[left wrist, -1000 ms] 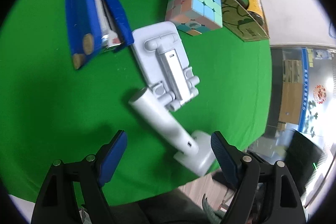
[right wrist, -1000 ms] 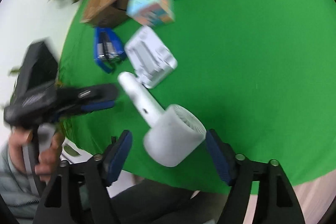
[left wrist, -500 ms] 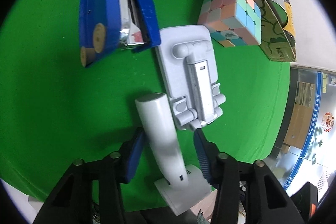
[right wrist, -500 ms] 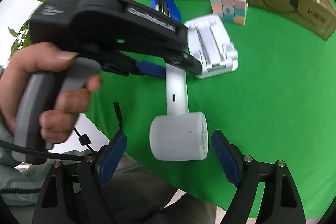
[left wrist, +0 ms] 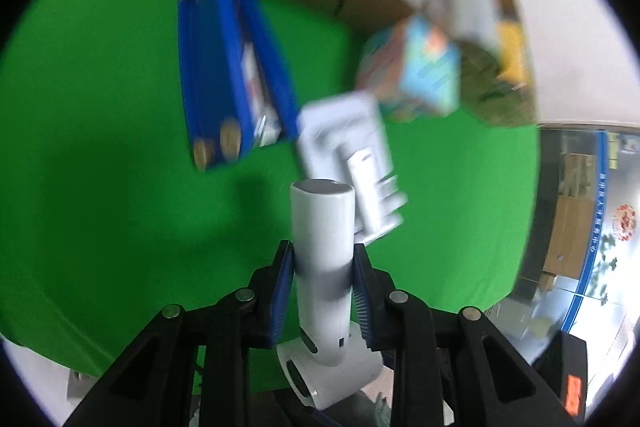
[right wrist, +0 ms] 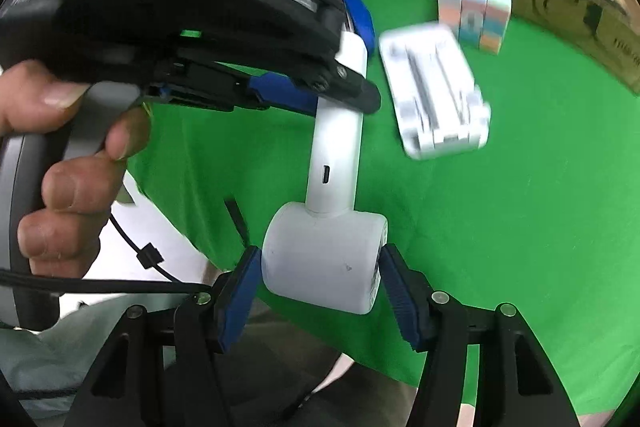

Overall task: Organize rigid objects
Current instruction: 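Lift the white fan with both tools and carry it over the box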

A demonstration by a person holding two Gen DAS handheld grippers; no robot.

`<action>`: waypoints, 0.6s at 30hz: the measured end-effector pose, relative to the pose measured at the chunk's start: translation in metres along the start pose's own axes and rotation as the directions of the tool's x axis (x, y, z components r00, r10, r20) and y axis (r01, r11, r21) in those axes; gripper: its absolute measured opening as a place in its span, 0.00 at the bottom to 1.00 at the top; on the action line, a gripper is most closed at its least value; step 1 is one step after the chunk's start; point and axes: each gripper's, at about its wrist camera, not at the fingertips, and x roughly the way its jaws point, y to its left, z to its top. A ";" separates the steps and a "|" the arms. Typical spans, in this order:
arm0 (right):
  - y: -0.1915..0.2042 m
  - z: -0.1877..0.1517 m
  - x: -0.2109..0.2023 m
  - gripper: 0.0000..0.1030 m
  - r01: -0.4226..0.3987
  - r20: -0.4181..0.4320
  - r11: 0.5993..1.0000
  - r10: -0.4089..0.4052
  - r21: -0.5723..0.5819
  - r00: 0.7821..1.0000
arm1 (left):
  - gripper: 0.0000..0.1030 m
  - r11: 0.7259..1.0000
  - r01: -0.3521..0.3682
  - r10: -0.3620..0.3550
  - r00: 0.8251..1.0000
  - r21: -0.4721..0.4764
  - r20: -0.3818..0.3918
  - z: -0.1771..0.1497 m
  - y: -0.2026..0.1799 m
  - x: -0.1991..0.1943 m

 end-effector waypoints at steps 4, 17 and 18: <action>0.014 0.027 -0.047 0.56 0.029 0.122 0.999 -0.024 -0.036 0.992 | 0.26 0.998 0.018 -0.024 0.995 0.058 0.098 0.022 -0.017 -0.059; 0.075 0.127 -0.150 0.56 0.149 0.472 0.989 -0.125 -0.013 0.872 | 0.26 0.955 0.011 -0.114 0.935 0.295 0.335 0.089 -0.110 -0.193; 0.077 0.130 -0.154 0.56 0.153 0.484 0.988 -0.128 -0.011 0.865 | 0.26 0.951 0.011 -0.122 0.932 0.308 0.341 0.094 -0.113 -0.200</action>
